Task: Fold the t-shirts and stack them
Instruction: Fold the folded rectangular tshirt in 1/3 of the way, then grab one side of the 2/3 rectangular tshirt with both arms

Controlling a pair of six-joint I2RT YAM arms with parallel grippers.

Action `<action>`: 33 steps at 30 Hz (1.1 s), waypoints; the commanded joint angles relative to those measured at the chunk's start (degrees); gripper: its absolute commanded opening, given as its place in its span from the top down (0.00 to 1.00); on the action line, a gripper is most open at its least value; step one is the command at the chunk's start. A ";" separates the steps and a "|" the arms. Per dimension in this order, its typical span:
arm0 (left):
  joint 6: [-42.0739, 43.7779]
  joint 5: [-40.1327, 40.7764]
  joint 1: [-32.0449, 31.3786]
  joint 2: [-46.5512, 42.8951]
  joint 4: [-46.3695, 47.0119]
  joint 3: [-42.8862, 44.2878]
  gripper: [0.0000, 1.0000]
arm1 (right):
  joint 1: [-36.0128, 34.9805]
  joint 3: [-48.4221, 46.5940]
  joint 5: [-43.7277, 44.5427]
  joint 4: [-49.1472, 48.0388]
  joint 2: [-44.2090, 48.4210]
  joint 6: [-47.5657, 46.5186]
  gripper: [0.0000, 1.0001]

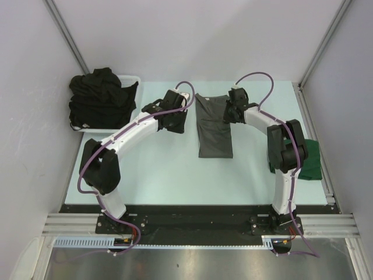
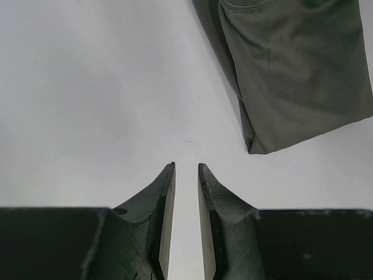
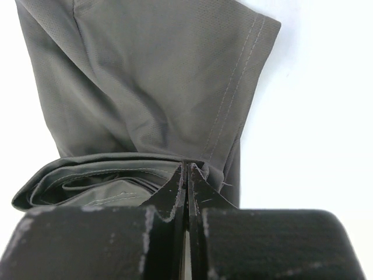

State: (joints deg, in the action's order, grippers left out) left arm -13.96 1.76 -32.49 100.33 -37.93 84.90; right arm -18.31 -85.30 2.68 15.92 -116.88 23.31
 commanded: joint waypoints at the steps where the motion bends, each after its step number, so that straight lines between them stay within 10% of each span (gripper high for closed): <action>1: 0.33 -0.27 0.32 -2.86 -0.12 0.79 0.73 | 0.29 0.22 2.42 -2.73 6.03 -2.65 1.00; 14: -2.39 -5.62 -0.03 -3.22 3.04 -1.32 0.74 | -1.20 5.38 0.05 3.50 17.55 1.74 1.00; 20: -4.76 -11.68 -2.14 0.73 6.90 -2.46 1.00 | -2.26 14.97 0.75 3.50 23.27 2.88 1.00; 33: -6.79 -13.45 -7.76 10.23 9.98 2.19 1.00 | -2.96 23.68 0.58 1.83 26.44 3.06 1.00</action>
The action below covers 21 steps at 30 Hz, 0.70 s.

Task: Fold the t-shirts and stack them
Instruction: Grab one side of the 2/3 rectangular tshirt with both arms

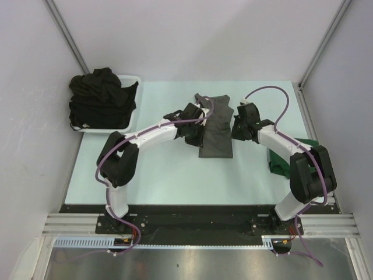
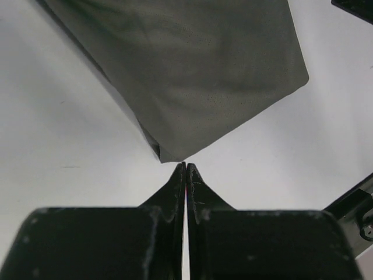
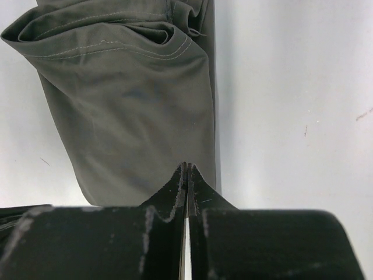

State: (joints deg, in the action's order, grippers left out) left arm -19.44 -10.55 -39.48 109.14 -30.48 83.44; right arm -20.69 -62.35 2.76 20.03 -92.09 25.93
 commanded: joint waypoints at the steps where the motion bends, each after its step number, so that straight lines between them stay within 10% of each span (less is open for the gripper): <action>1: -1.30 -0.71 -0.86 1.86 2.62 4.36 1.00 | -0.76 0.82 0.57 -2.54 1.39 0.43 1.00; 21: -1.48 0.88 -1.30 9.16 2.18 7.00 1.00 | -2.95 2.32 -2.15 -5.88 -4.85 3.25 1.00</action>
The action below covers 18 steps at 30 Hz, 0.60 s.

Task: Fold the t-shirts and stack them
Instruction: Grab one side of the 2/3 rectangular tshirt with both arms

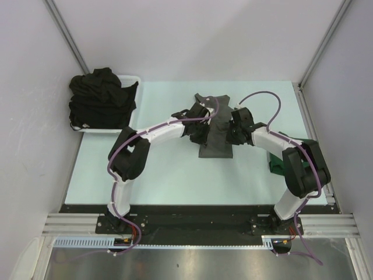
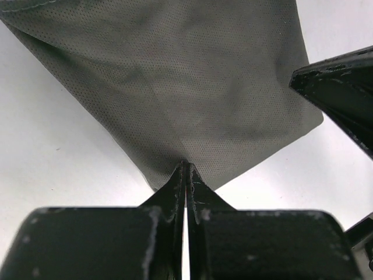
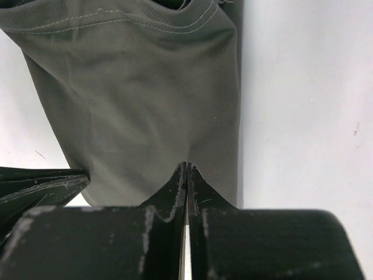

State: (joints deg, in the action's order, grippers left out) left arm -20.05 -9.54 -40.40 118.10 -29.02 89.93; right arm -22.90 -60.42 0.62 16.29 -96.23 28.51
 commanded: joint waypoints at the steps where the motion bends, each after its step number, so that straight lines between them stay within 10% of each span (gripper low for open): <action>1: -0.95 -0.04 -0.38 0.28 0.54 0.34 1.00 | -0.92 0.66 -0.01 -2.14 -0.89 0.84 1.00; 18: -3.85 -3.29 -1.26 4.76 0.36 -1.69 1.00 | -2.06 2.77 -0.01 -0.30 -1.16 2.77 1.00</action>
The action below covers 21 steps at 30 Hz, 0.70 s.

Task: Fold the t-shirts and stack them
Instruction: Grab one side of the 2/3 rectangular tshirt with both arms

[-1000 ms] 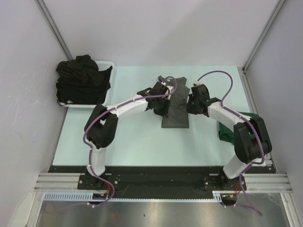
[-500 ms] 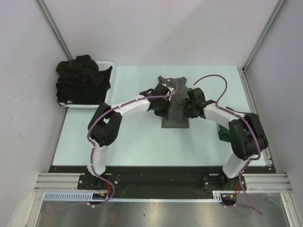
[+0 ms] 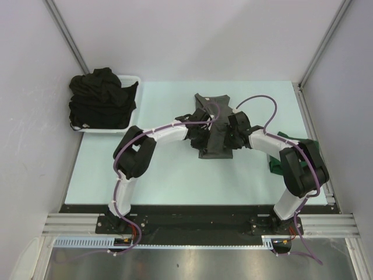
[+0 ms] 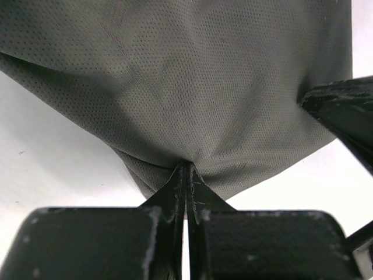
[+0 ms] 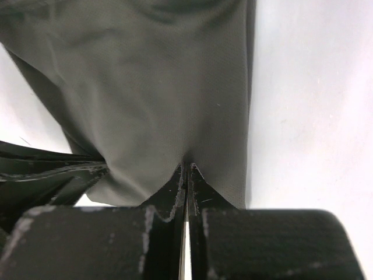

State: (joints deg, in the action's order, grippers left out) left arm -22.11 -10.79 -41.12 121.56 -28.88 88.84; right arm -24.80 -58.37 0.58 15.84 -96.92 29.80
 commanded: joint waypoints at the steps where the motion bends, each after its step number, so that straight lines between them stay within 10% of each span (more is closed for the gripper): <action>1: -1.88 -2.31 -0.62 1.31 0.49 -0.68 1.00 | -0.25 0.89 0.04 0.33 -0.63 1.66 1.00; 21: -0.48 -0.55 -0.71 -0.18 -0.47 -2.79 1.00 | -6.22 7.13 9.34 0.16 -1.16 5.44 1.00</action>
State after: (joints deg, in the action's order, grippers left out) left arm -22.92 -11.20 -41.12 121.71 -28.27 88.47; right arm -28.64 -54.06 6.50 14.81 -96.90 32.84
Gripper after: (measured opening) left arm 0.003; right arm 0.009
